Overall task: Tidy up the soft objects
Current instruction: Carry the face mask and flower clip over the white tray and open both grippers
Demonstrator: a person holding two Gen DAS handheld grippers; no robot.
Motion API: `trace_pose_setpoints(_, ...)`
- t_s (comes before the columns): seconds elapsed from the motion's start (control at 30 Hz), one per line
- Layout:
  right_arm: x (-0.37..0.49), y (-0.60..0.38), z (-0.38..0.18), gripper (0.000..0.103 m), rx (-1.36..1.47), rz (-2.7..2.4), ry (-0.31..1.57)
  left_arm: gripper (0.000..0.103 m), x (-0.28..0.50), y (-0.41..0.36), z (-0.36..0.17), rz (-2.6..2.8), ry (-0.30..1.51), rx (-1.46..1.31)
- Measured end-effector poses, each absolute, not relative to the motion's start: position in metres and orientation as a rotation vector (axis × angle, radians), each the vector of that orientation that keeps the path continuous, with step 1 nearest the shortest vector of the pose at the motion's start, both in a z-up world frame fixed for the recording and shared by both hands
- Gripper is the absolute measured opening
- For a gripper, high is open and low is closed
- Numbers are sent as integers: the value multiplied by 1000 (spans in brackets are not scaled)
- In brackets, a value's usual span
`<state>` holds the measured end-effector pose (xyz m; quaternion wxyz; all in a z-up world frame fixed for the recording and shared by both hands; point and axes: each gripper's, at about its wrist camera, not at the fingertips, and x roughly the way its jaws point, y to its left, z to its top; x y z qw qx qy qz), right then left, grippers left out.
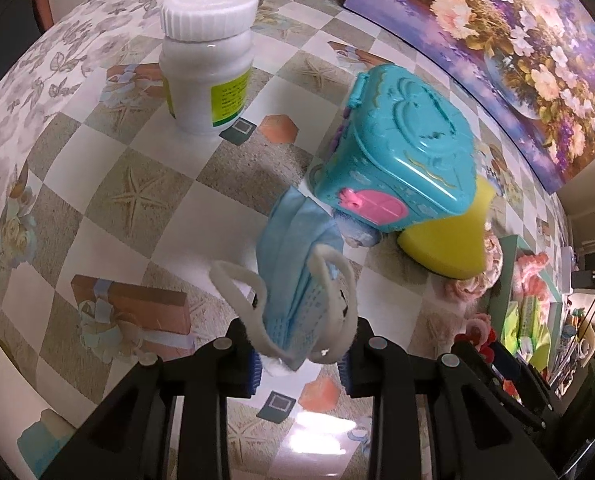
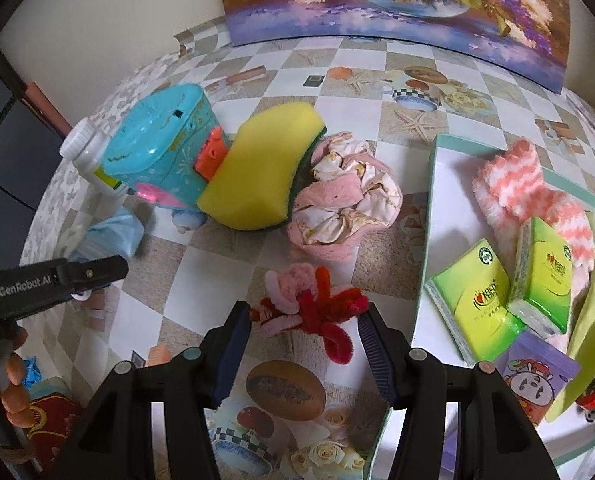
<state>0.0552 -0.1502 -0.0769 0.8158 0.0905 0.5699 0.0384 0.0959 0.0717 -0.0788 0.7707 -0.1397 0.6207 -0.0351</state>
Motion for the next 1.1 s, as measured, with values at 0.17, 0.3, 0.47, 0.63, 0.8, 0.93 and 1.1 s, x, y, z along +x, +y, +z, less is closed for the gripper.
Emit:
trace_pose_setpoints(0.17,48,-155,-68,59,215,78,1194,31,83,64,-70,-106,1327,-284)
trace_pose_setpoints(0.3,42,-161,-59,59,212,49,1175,31,74,52,-55,-151,1303,-277)
trace_pose_setpoints(0.47,34,-172,-46,59,225,9,1143,31,66,29,-31,-204,1254,-236)
trace_pose_setpoints(0.63,29,-192,-38,59,295,-23,1119,31,67,1,-11,-257,1224,-192)
trace_pose_setpoints(0.8,25,-211,-32,59,355,-57,1090,31,73,-36,4,-301,1207,-141)
trace_pose_setpoints(0.93,23,-226,-29,59,397,-73,1073,31,76,-72,14,-346,1196,-95)
trace_pose_setpoints(1.1,16,-259,-30,59,479,-123,1051,31,83,-104,17,-384,1207,-94)
